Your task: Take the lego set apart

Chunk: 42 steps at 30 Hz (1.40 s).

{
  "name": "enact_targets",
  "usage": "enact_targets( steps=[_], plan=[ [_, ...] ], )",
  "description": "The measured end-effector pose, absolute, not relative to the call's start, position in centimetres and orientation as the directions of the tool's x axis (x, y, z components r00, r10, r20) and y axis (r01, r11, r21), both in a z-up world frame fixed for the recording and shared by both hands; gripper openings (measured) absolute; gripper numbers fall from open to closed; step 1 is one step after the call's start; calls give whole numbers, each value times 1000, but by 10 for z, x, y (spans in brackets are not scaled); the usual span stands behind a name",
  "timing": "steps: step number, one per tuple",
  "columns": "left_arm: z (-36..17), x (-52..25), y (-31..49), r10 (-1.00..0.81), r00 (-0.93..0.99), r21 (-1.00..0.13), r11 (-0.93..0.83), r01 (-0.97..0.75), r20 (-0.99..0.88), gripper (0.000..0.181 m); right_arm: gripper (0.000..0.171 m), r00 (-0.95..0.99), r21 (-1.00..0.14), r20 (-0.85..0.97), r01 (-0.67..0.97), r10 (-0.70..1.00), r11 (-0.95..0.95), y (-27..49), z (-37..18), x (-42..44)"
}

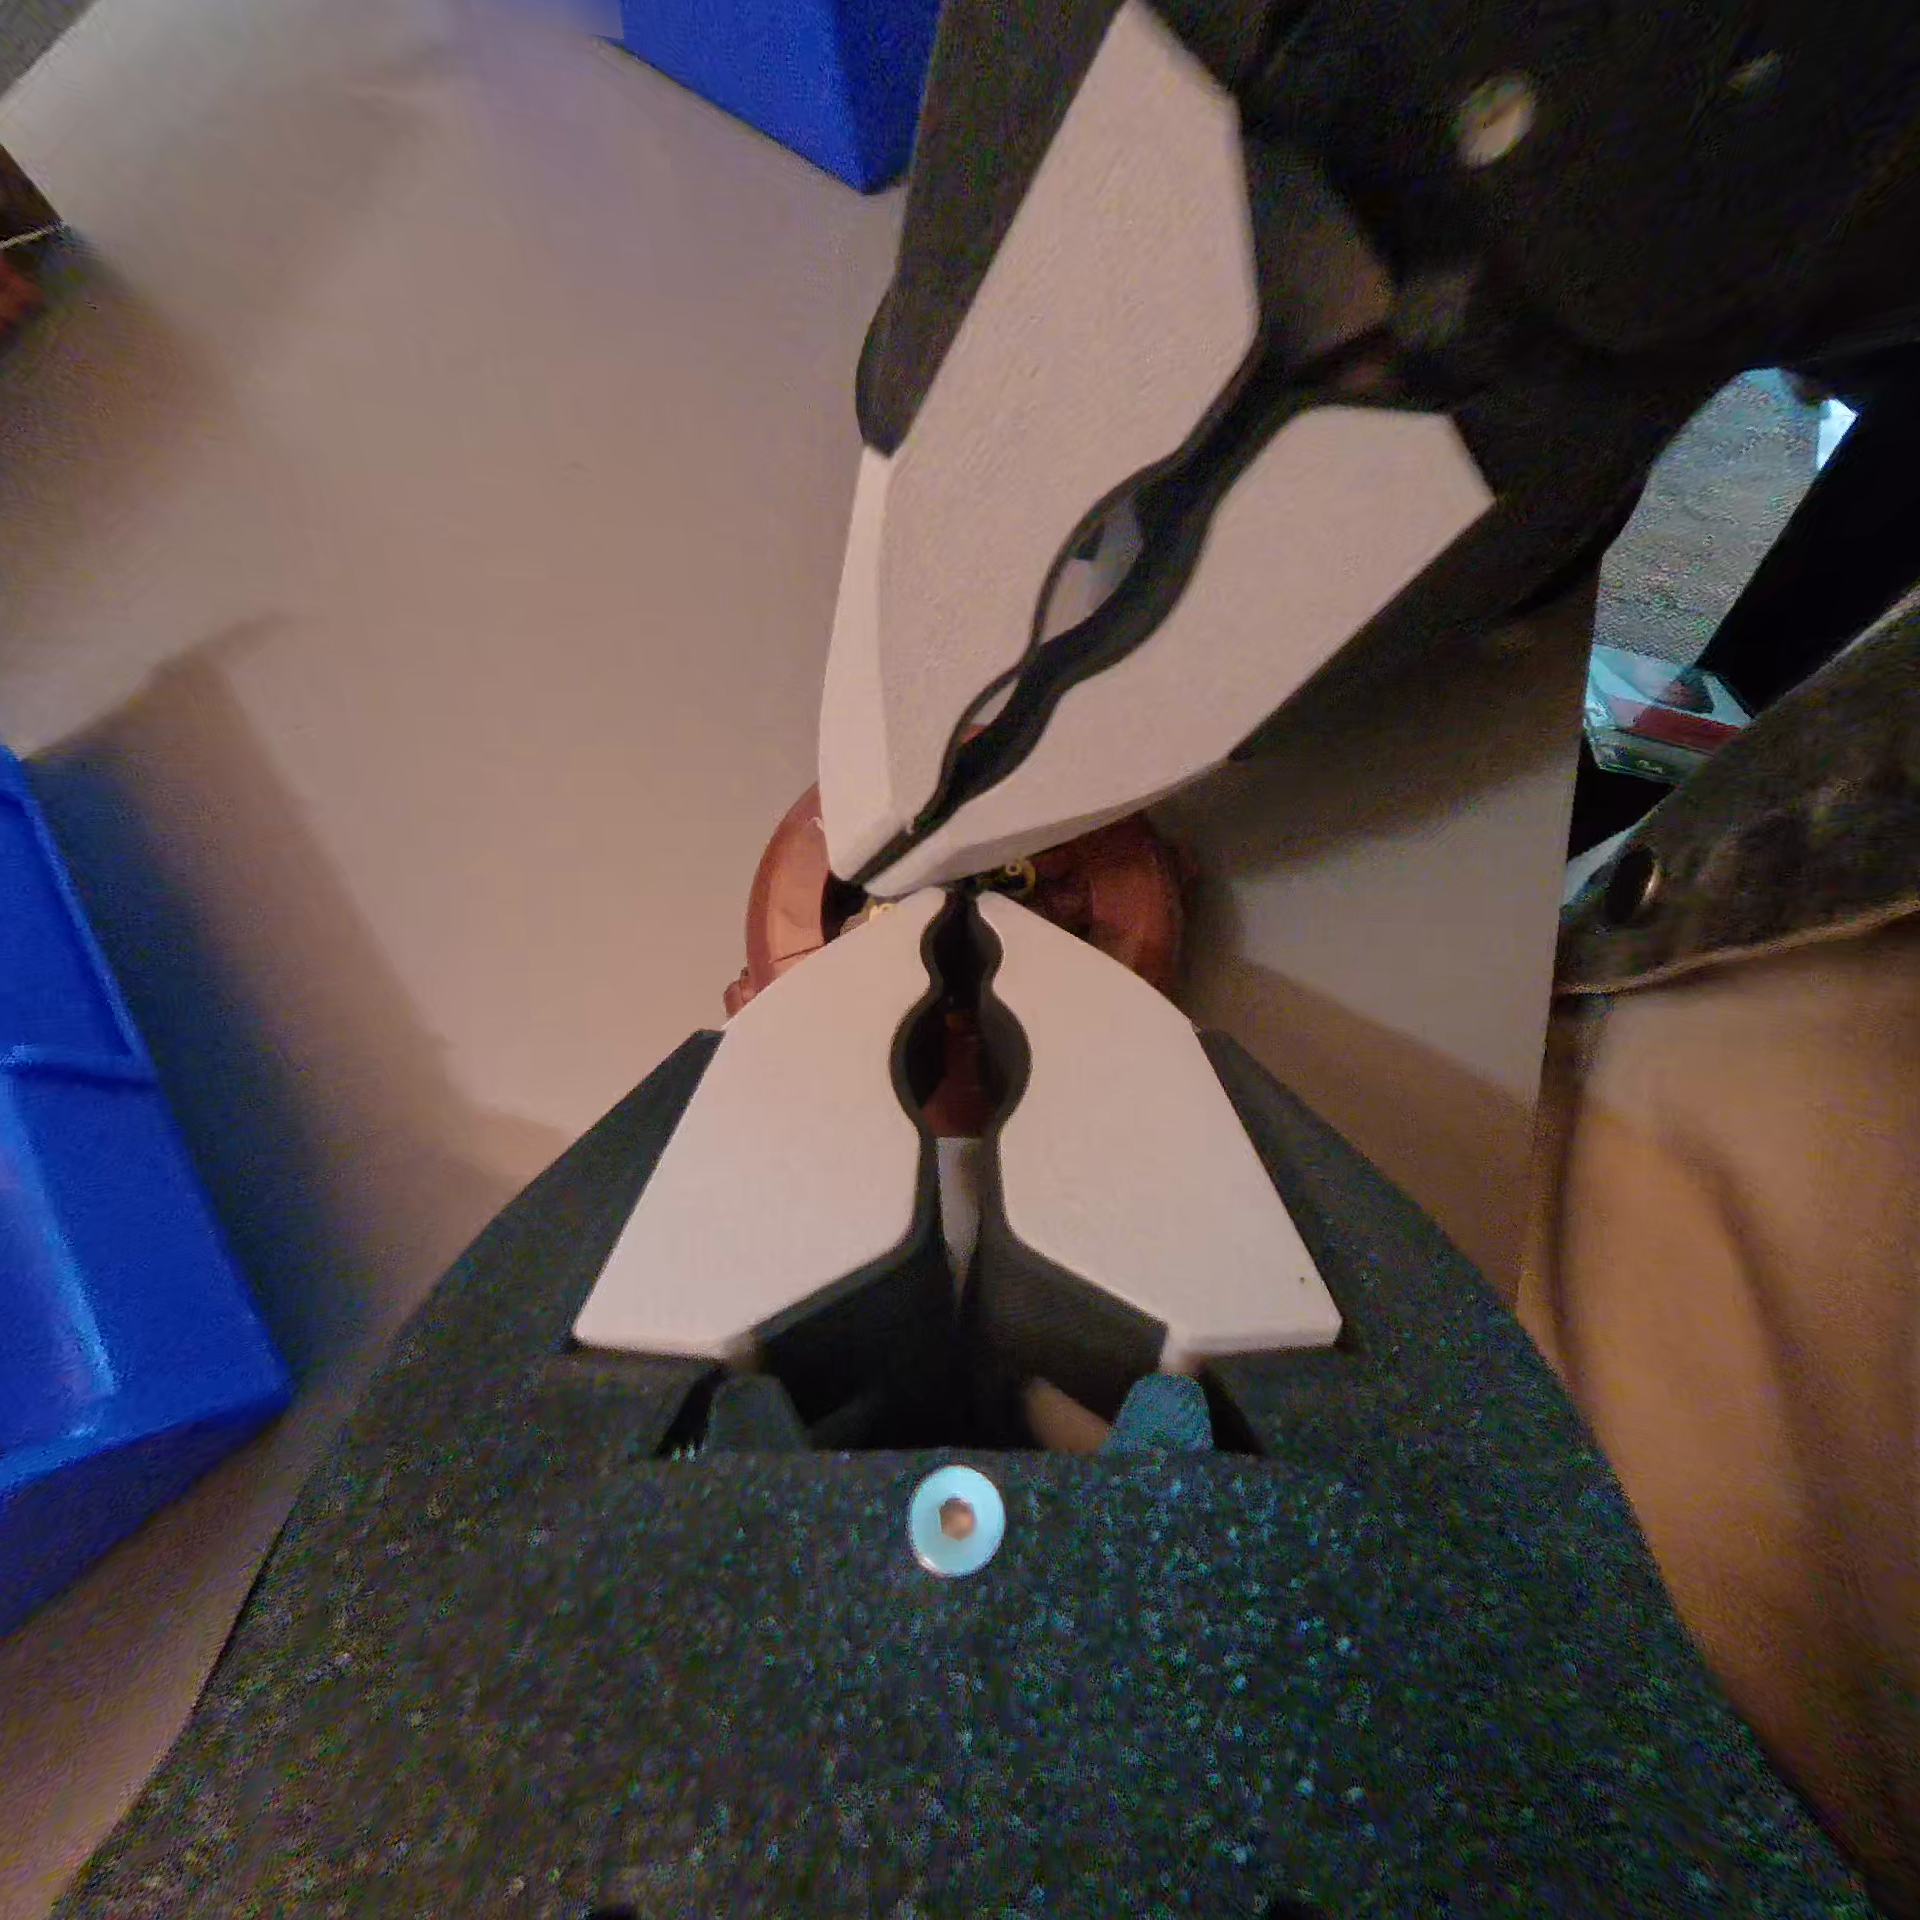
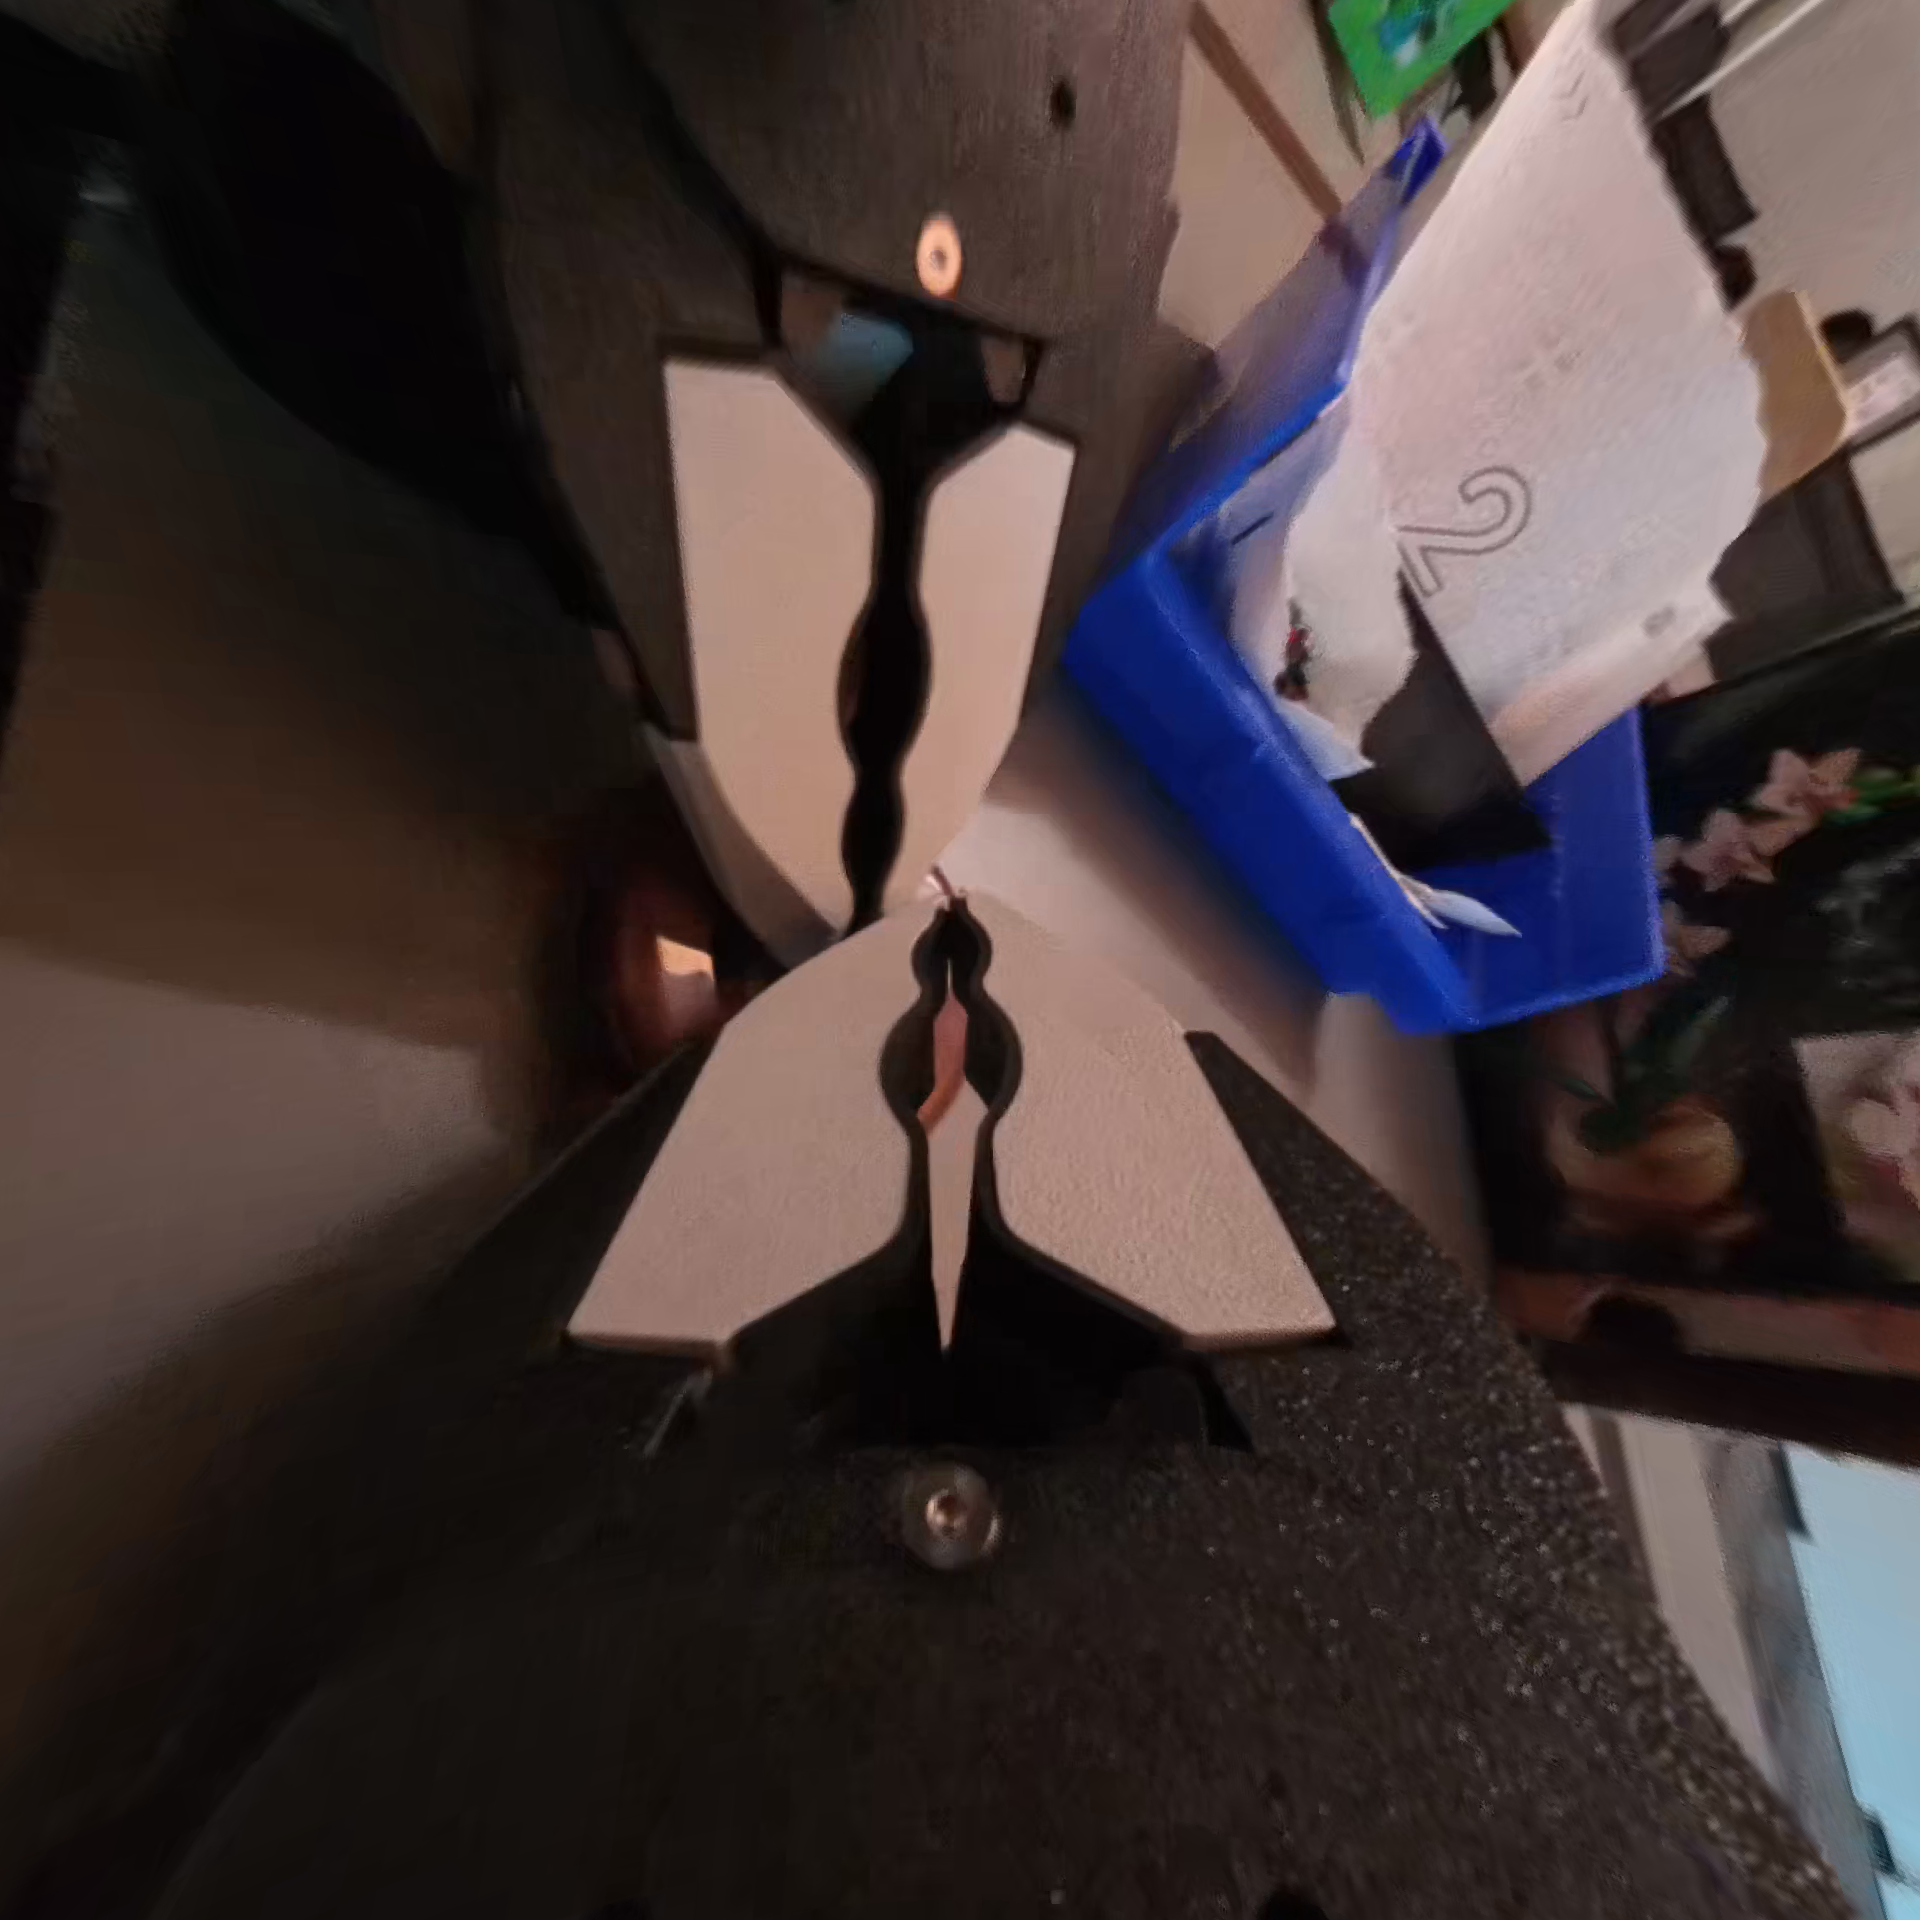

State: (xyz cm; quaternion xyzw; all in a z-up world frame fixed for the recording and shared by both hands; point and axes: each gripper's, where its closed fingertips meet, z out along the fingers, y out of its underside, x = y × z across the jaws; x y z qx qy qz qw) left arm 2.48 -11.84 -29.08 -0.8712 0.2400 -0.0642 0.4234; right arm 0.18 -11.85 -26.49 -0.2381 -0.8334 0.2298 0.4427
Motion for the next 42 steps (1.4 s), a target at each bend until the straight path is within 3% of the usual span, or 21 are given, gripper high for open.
enact_targets(
  steps=[2, 4, 6, 8, 12, 14, 17, 22, 30, 32, 35, 38, 40, 42],
  plan=[
    [-291, 29, -121, -506, 858, -770, -513, -379, -85, 0, 0, -507, -602, 534, 333, 676, 725, -106, -273, 1],
    [-292, 30, -122, -511, 856, -768, -515, -381, -82, 0, 0, -511, -699, 309, 450, 802, 556, -99, -281, 3],
    [-292, 30, -122, -511, 856, -768, -517, -378, -78, 0, 24, -518, -772, 55, 520, 853, 365, -106, -274, 3],
    [-292, 30, -122, -512, 856, -767, -518, -379, -78, 0, 31, -511, -714, -111, 638, 853, 289, -104, -278, 4],
    [-290, 29, -122, -512, 852, -764, -505, -400, -108, 0, 23, -550, -497, -154, 761, 821, 417, -96, -292, 6],
    [-285, 25, -120, -481, 870, -789, -491, -371, -109, 8, 27, -574, -396, -109, 774, 811, 494, -95, -298, 7],
    [-277, 17, -117, -429, 899, -821, -481, -307, -85, 19, 23, -575, -353, -71, 779, 815, 518, -98, -297, 1],
    [-288, 17, -115, -426, 898, -770, -535, -349, -111, 5, 26, -531, -325, -10, 803, 847, 499, -93, -296, -3],
    [-289, 17, -116, -428, 903, -778, -554, -297, -40, 6, 22, -595, -194, -81, 796, 800, 573, -99, -299, -3],
    [-289, 17, -116, -427, 903, -779, -551, -300, -45, 6, 22, -595, -216, -113, 796, 795, 565, -98, -300, -4],
    [-290, 15, -114, -417, 908, -782, -552, -290, -42, 6, 15, -676, -423, 55, 650, 734, 631, -101, -298, -14],
    [-290, 16, -114, -418, 908, -786, -552, -279, -29, 7, 15, -638, -538, 122, 601, 760, 591, -100, -297, -15],
    [-290, 15, -114, -416, 909, -787, -550, -279, -31, 7, 15, -612, -577, 169, 574, 772, 581, -100, -296, -16],
    [-290, 15, -114, -412, 911, -787, -554, -273, -26, 6, 14, -580, -552, 349, 508, 736, 662, -97, -294, -16]
  ],
)
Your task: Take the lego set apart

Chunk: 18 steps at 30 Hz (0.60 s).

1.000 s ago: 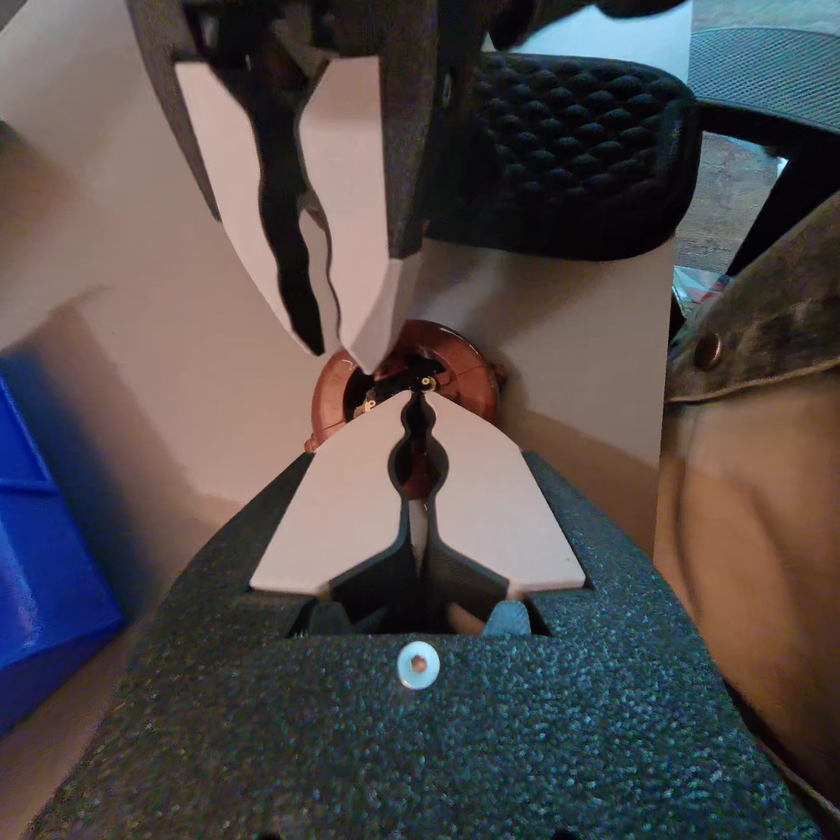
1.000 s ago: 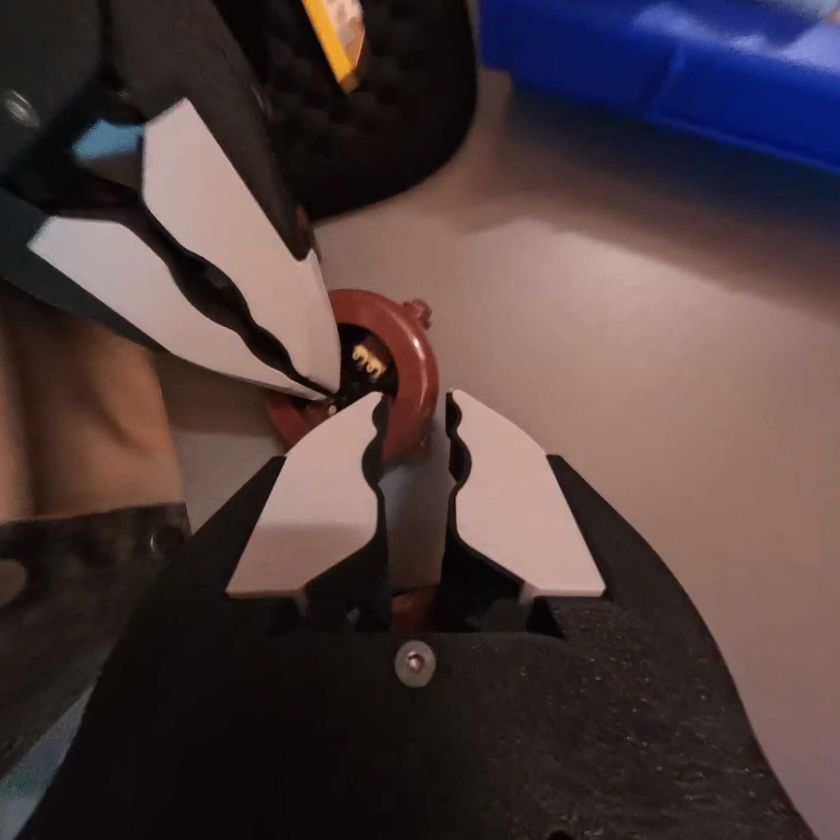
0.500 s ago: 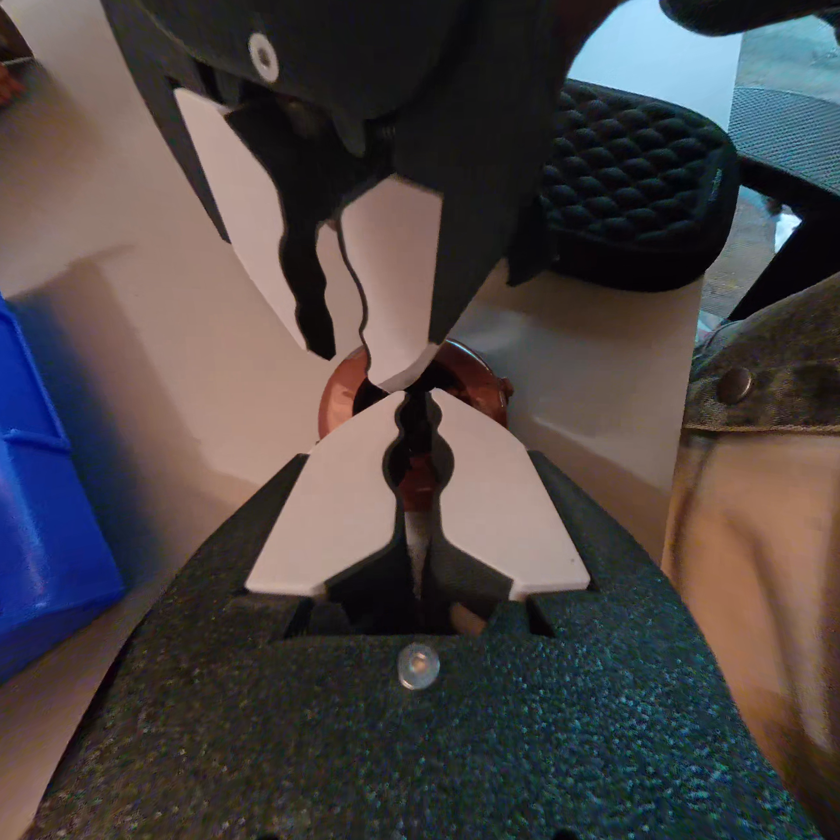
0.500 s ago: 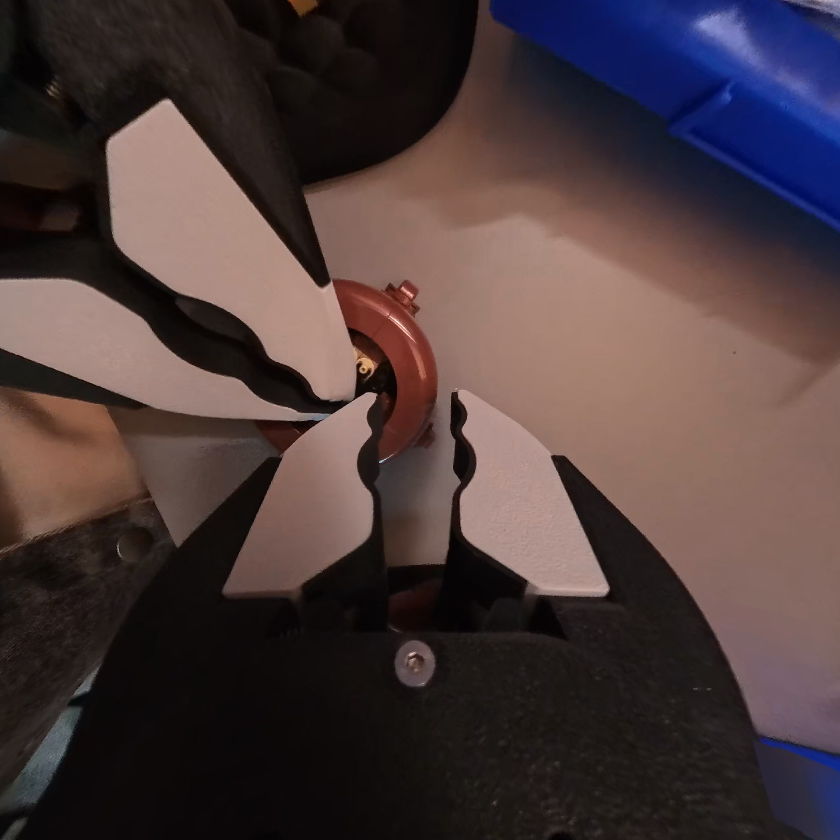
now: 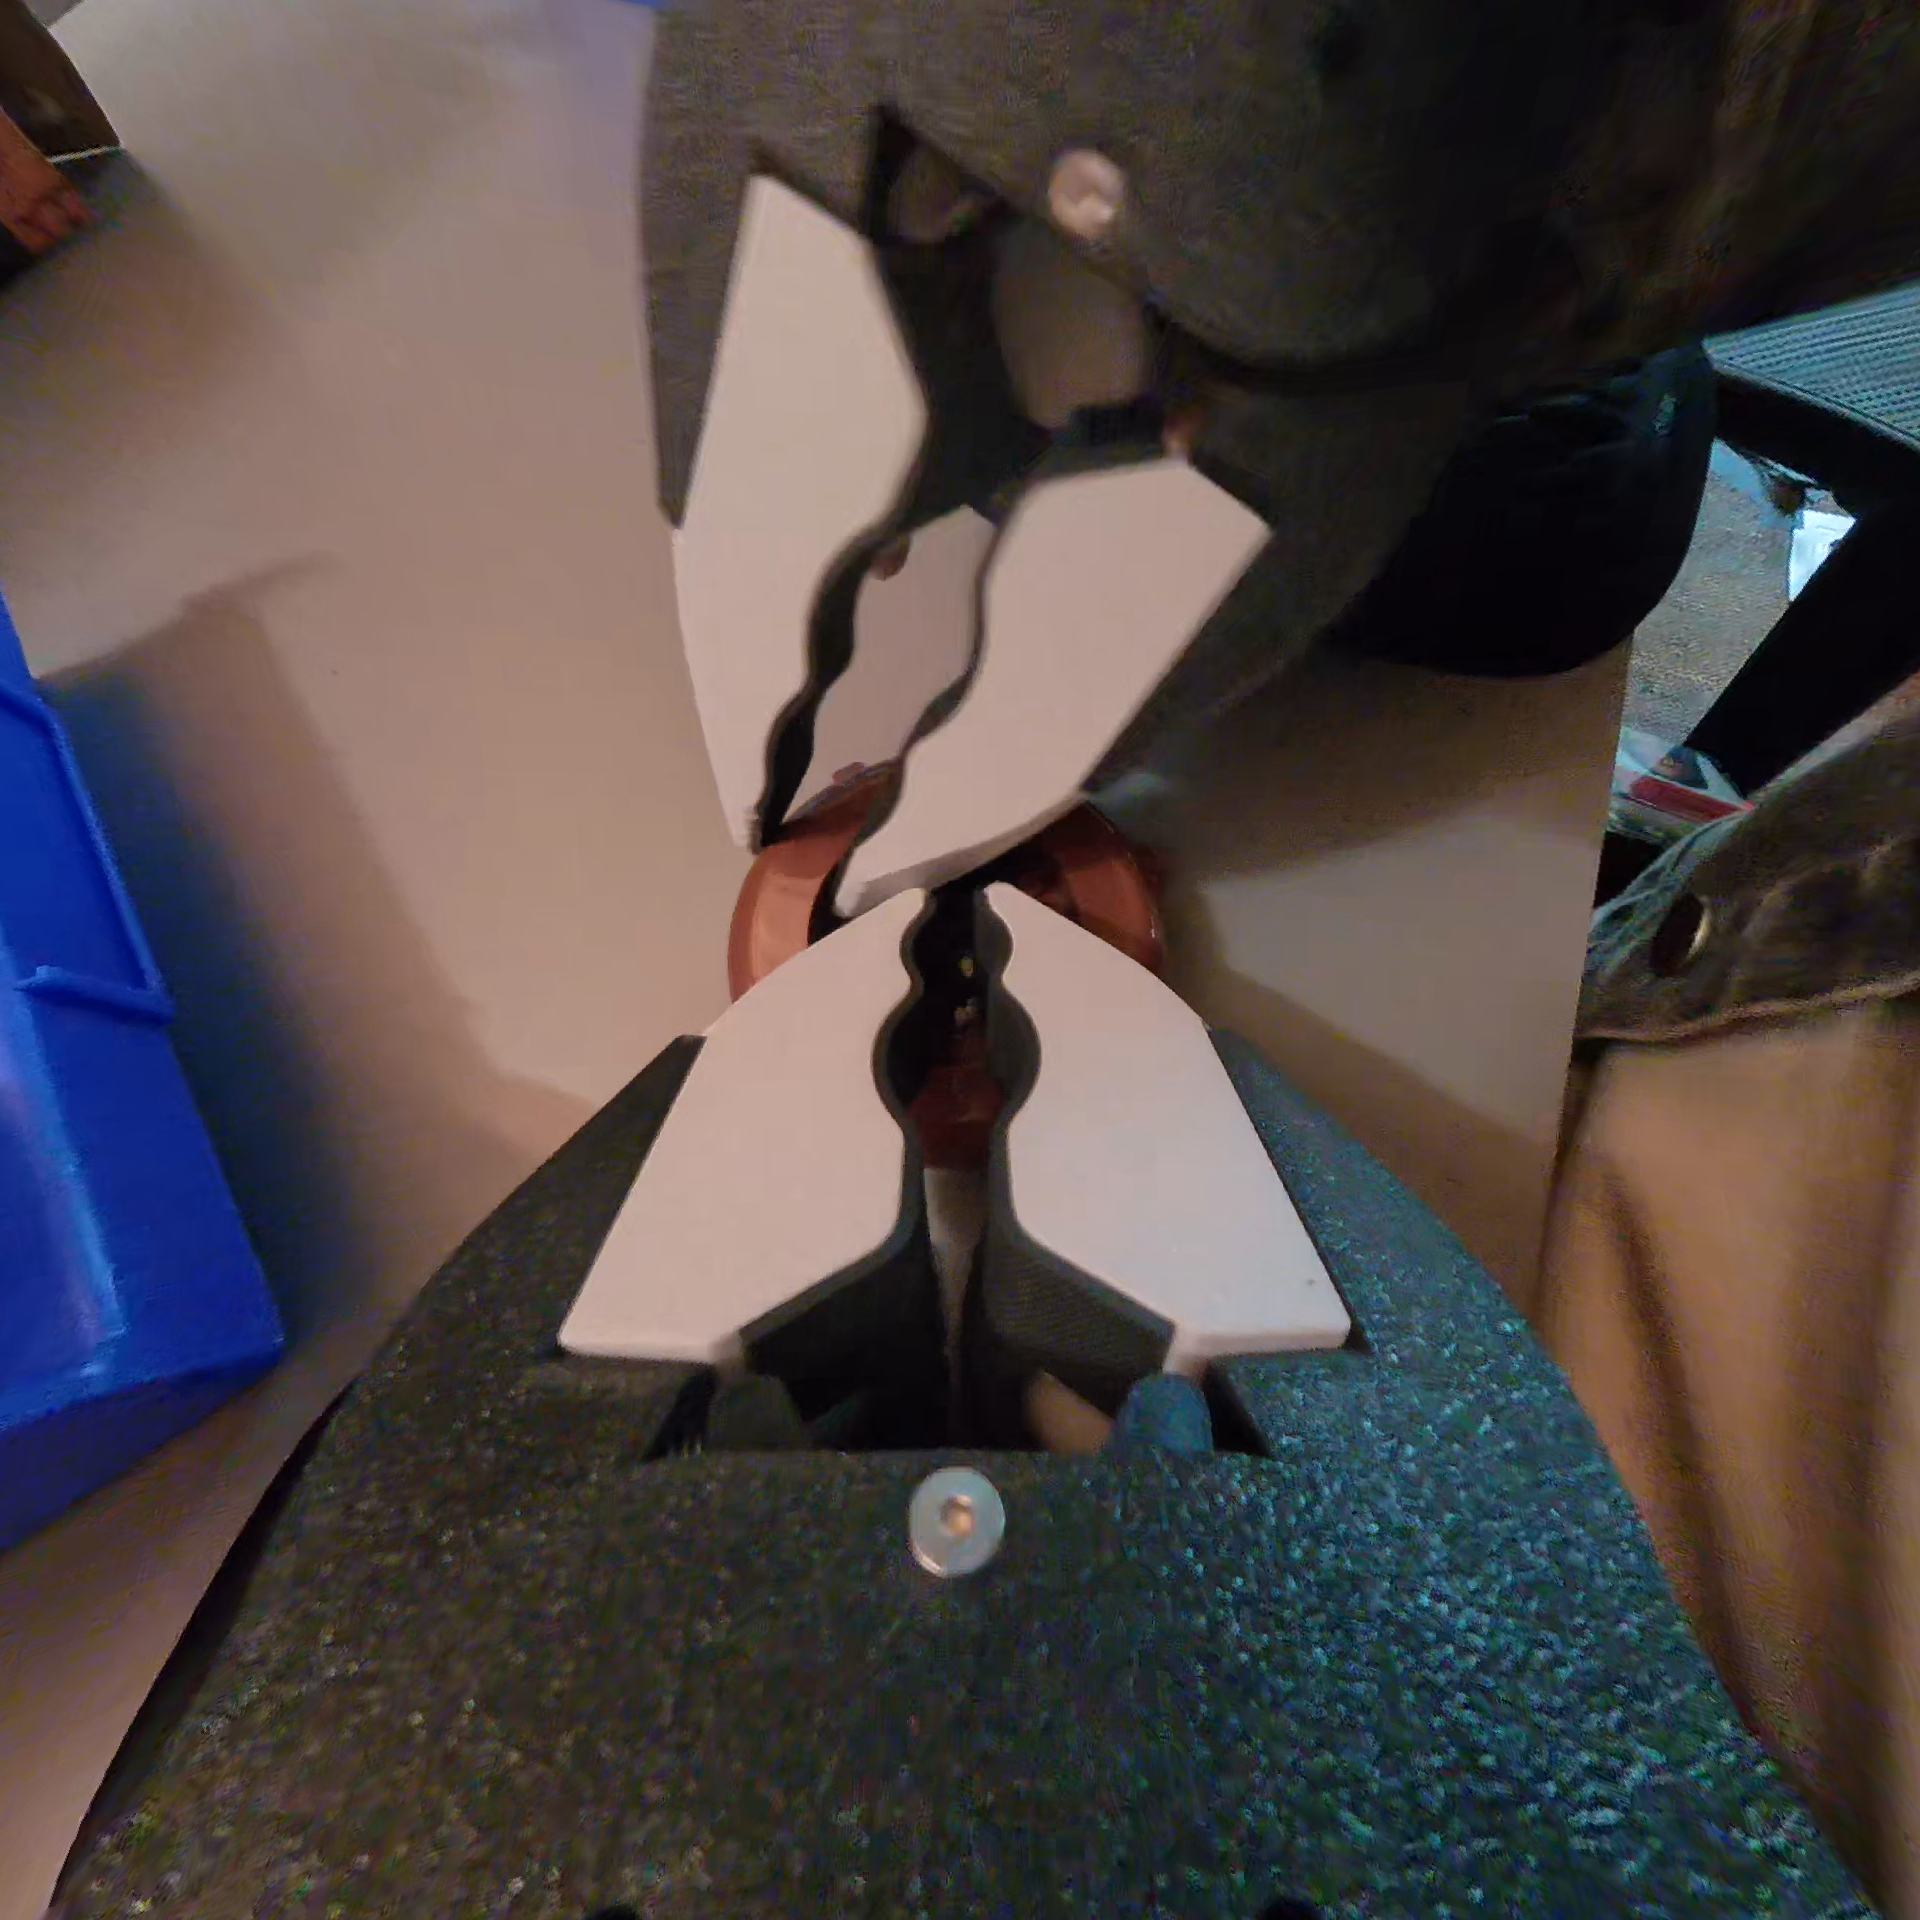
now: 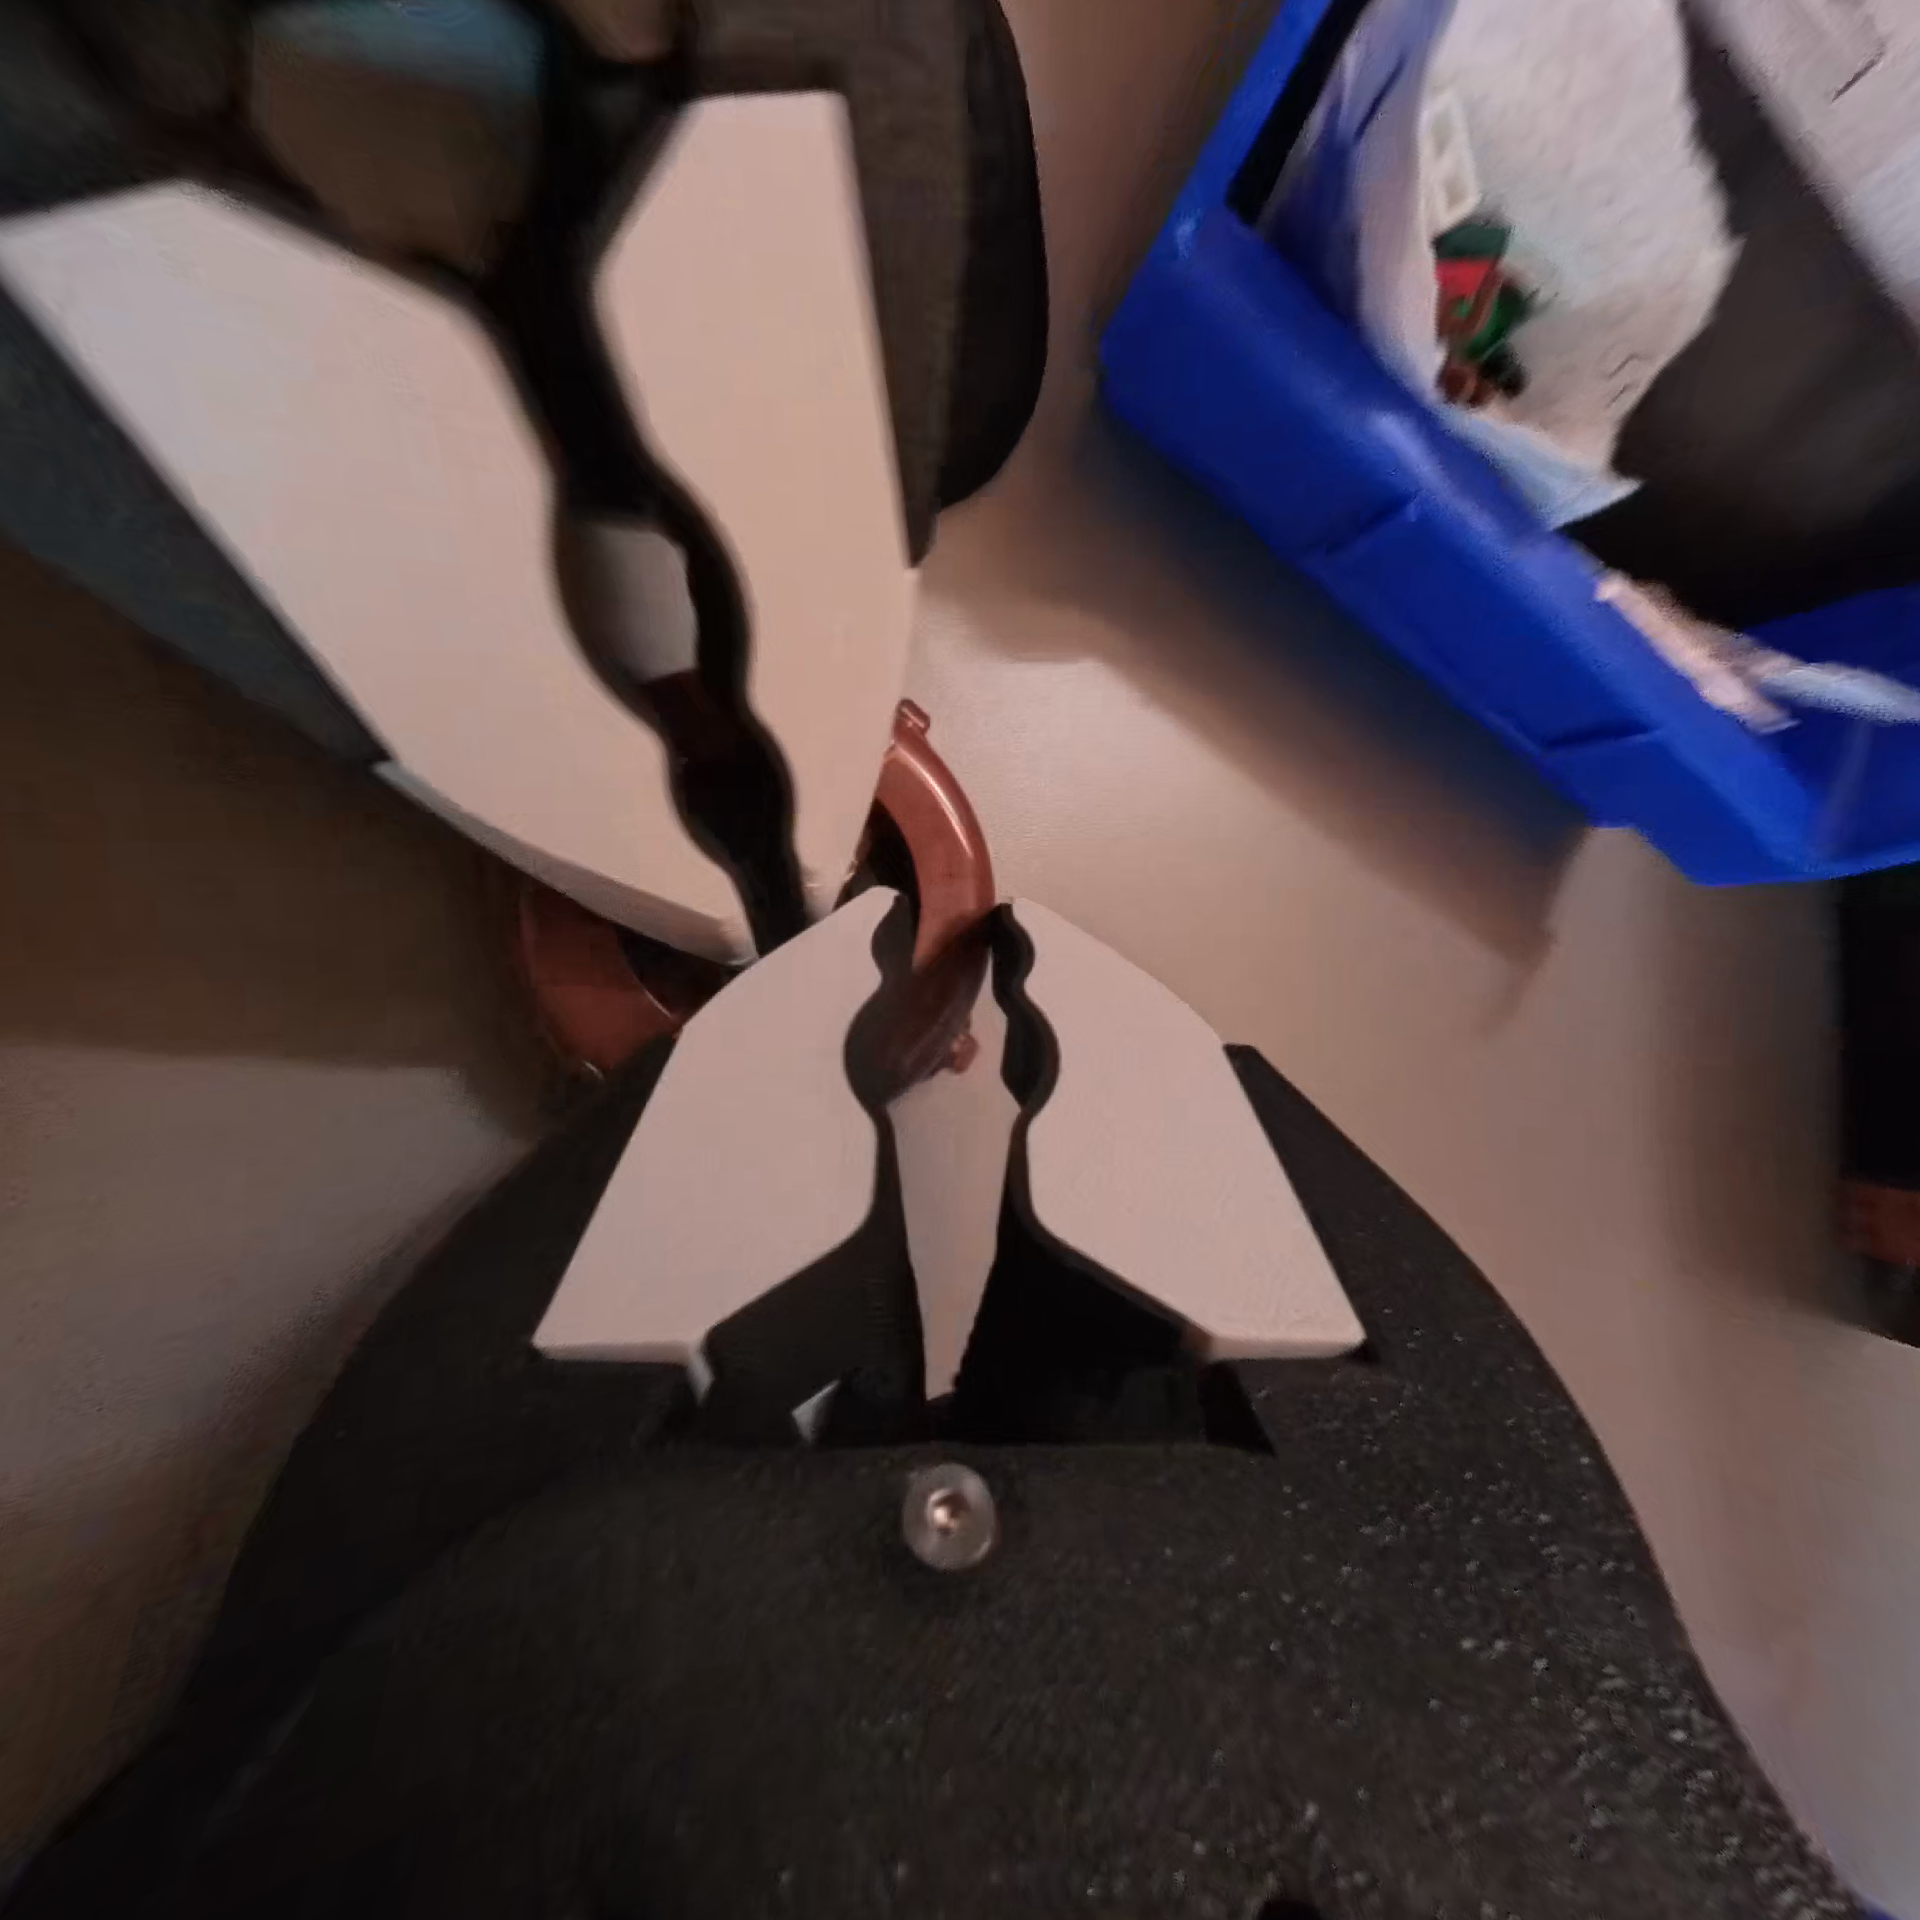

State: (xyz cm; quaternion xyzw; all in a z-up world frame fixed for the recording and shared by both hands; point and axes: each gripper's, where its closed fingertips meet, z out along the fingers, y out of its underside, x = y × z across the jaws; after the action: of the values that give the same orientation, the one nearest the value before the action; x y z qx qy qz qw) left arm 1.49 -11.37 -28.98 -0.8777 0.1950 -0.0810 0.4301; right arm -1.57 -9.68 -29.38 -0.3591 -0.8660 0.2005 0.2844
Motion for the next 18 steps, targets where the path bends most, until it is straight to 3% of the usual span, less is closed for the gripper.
enact_targets(
  steps=[2, 4, 6, 8, 12, 14, 16, 18],
  plan=[
    [-290, 15, -114, -410, 912, -788, -559, -258, -8, 6, 13, -532, -474, 545, 443, 648, 761, -95, -291, -16],
    [-290, 15, -113, -409, 913, -788, -561, -253, -3, 6, 13, -477, -451, 628, 420, 614, 788, -93, -287, -17],
    [-290, 15, -113, -408, 913, -789, -560, -253, -2, 6, 13, -441, -297, 783, 355, 439, 886, -91, -281, -21],
    [-290, 15, -113, -409, 913, -790, -559, -253, -3, 6, 13, -455, -283, 772, 381, 445, 880, -91, -283, -23],
    [-289, 15, -113, -410, 912, -791, -560, -247, 5, 6, 14, -384, -675, 450, 445, 806, 589, -78, -265, -26],
    [-289, 15, -114, -413, 910, -792, -565, -233, 27, 5, 13, -356, -848, 155, 431, 921, 309, -74, -241, -24],
    [-288, 16, -115, -423, 904, -792, -574, -210, 66, 6, 14, -368, -919, -229, 388, 901, -76, -73, -212, -21],
    [-288, 16, -116, -429, 899, -789, -580, -201, 87, 15, 14, -408, -869, -473, 362, 781, -337, -70, -191, -17]
  ],
)
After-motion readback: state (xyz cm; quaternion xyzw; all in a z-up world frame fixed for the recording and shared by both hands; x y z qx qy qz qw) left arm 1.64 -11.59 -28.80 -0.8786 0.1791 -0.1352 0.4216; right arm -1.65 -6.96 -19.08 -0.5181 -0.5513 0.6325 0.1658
